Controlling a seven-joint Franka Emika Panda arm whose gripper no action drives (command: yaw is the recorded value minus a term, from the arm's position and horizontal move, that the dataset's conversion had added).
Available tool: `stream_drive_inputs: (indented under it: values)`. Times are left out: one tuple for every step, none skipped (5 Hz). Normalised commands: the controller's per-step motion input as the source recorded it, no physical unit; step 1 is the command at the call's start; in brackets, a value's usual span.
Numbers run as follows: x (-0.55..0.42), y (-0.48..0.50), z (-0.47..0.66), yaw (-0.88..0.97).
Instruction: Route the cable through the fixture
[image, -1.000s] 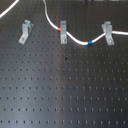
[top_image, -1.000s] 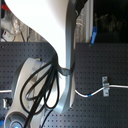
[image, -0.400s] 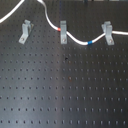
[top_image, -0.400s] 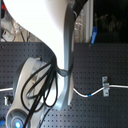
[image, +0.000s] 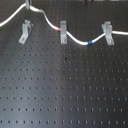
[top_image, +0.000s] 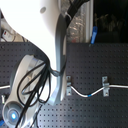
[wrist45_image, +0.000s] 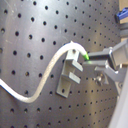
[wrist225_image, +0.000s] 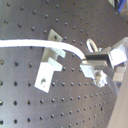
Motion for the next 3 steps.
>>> stream_drive_inputs:
  values:
    - [-0.271,0.107,0.36,-0.42]
    - [-0.275,0.129,0.29,-0.3]
    - [-0.287,0.094,0.22,-0.26]
